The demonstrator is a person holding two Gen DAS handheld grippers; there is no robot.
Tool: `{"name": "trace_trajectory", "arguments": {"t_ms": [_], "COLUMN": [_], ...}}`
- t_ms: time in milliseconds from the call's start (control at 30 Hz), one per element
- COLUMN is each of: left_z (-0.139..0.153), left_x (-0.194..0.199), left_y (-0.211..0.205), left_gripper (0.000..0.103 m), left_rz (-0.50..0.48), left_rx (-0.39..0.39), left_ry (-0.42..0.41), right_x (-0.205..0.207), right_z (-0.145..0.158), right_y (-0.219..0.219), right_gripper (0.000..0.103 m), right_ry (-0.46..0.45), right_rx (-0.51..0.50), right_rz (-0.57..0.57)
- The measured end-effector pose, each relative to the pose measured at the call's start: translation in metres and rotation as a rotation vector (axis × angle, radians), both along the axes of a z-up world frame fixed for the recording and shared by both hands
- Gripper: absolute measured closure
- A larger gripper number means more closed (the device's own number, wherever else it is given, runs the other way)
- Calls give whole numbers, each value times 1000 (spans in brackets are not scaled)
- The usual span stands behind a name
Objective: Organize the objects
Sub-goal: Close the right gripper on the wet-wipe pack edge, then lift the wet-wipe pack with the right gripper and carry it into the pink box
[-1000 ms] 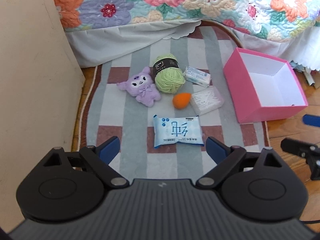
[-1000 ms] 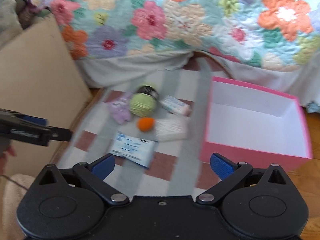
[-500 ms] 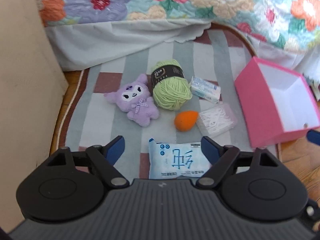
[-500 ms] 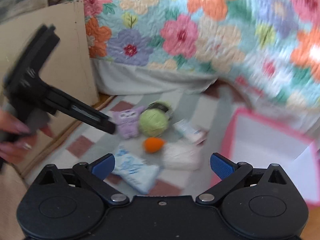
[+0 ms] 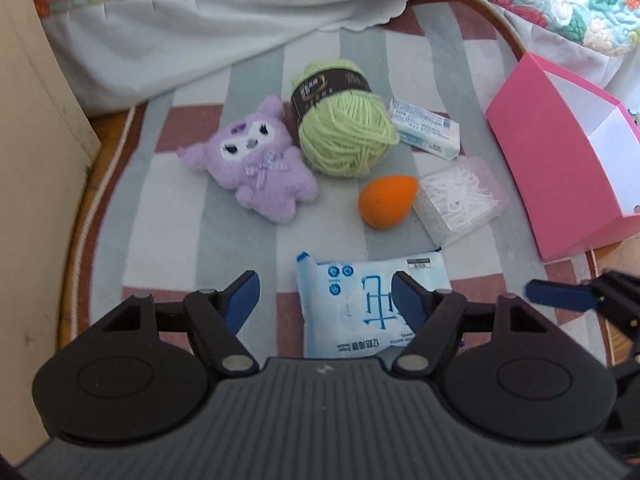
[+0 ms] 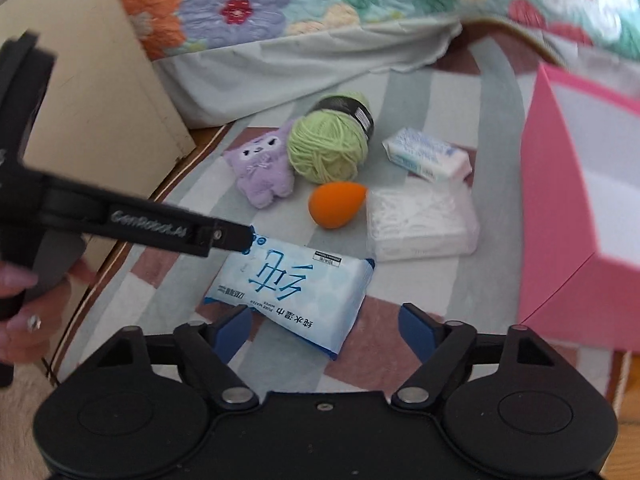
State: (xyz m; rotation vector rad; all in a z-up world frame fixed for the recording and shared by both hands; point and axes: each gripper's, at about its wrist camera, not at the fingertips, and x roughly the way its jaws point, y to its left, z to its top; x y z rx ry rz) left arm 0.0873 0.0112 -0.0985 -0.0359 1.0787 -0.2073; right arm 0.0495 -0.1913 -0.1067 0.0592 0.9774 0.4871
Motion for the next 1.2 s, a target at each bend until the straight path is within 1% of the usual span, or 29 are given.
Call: {"name": "trace_trajectory", "arguments": {"t_ms": [100, 167, 267, 367, 433, 467, 500, 533, 567, 600, 633, 700, 900, 1000, 1100, 1200], "left_z": [-11, -18, -28, -37, -41, -42, -43, -43, -43, -43, -43, -42, -43, -43, -39, -38], "left_x": [1, 2, 3, 3, 4, 4, 3, 2, 0, -1, -3, -5, -7, -8, -11, -16], "left_y": [0, 1, 5, 12, 17, 20, 21, 21, 21, 20, 18, 16, 13, 10, 2, -6], "left_gripper": [40, 42, 43, 41, 43, 46, 54, 58, 65, 66, 67, 71, 71, 71, 71, 71], "left_rz": [-5, 0, 25, 73, 94, 104, 107, 105, 102, 100, 95, 84, 99, 104, 96, 82], "left_rx": [0, -10, -45, -74, -127, -150, -165, -179, -194, -199, -190, -184, -171, -185, -161, -119], "left_ry": [16, 35, 69, 77, 95, 104, 107, 108, 106, 103, 95, 83, 77, 81, 75, 53], "right_x": [5, 9, 14, 16, 17, 17, 18, 19, 19, 20, 19, 17, 13, 9, 7, 7], "right_z": [-10, -17, -26, -33, -36, -37, -39, -40, -40, -40, -40, -40, -41, -42, -40, -39], "right_y": [1, 3, 8, 9, 10, 11, 12, 11, 12, 12, 14, 14, 15, 17, 18, 20], "right_gripper": [21, 21, 22, 28, 37, 39, 42, 43, 44, 47, 51, 51, 51, 51, 58, 58], "right_ry": [43, 67, 79, 98, 101, 100, 104, 108, 107, 103, 94, 81, 48, 19, 21, 13], "right_rx": [48, 63, 49, 74, 90, 91, 97, 106, 110, 104, 87, 79, 66, 50, 57, 48], "right_rz": [-33, -50, -58, -65, -72, -75, -80, -90, -103, -111, -118, -124, -117, -106, -106, -91]}}
